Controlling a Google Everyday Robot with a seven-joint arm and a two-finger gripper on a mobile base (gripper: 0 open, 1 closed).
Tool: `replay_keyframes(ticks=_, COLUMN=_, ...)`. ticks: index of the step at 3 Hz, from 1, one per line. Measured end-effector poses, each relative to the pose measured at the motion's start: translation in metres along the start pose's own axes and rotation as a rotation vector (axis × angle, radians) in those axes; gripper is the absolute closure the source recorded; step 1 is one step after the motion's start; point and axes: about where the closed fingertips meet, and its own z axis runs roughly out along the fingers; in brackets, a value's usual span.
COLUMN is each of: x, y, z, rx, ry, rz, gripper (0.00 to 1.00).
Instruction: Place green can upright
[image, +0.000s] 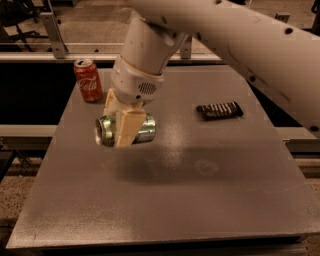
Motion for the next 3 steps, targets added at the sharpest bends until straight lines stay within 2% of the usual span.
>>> replay_keyframes(ticks=2, x=-0.018, y=-0.006, z=-0.032, rx=0.047, ry=-0.332, rz=0.121, gripper=1.0)
replay_keyframes(ticks=3, x=-0.017, y=-0.002, z=-0.035, rx=0.108, ry=-0.456, rz=0.186, gripper=1.0)
